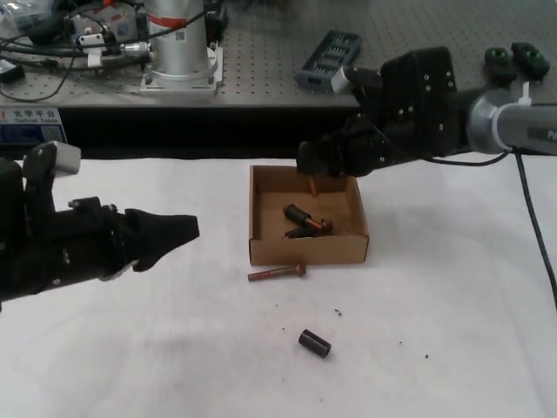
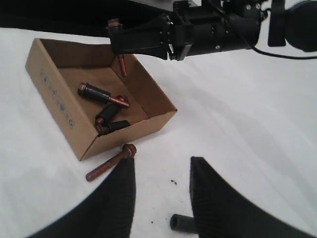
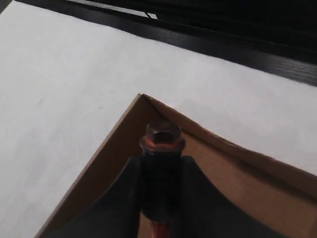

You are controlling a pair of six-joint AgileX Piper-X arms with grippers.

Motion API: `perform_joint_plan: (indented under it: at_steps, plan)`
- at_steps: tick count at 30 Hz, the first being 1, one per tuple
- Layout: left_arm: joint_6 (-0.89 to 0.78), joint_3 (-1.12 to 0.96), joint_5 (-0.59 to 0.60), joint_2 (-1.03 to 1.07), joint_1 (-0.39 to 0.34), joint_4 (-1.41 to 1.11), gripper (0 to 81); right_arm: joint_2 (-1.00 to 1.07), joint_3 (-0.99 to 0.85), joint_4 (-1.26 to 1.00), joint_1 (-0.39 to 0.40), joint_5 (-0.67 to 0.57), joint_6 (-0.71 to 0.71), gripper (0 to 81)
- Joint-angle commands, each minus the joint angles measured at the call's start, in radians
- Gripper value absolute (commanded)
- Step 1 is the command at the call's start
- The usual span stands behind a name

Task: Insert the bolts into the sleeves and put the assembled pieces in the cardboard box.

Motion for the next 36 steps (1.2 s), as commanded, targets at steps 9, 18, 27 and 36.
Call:
perform_joint_plan:
  at_steps: [9,18,27,36]
  plan:
    - [0.223,-0.018,-0.150,-0.012,-0.130,0.037,27.2,-0.052,-0.019,0.235,-0.004,0.013,-0.037,35.1]
    - [0.513,-0.180,-0.144,0.089,-0.154,0.271,27.2,-0.225,0.014,0.472,-0.027,0.041,-0.211,34.9]
    - [0.835,-0.368,-0.196,0.272,-0.203,0.549,27.2,-0.407,0.278,0.389,-0.027,-0.003,-0.211,25.9]
    - [1.073,-0.445,-0.378,0.357,-0.263,0.645,32.6,-0.601,0.507,0.283,-0.030,-0.003,-0.182,25.9]
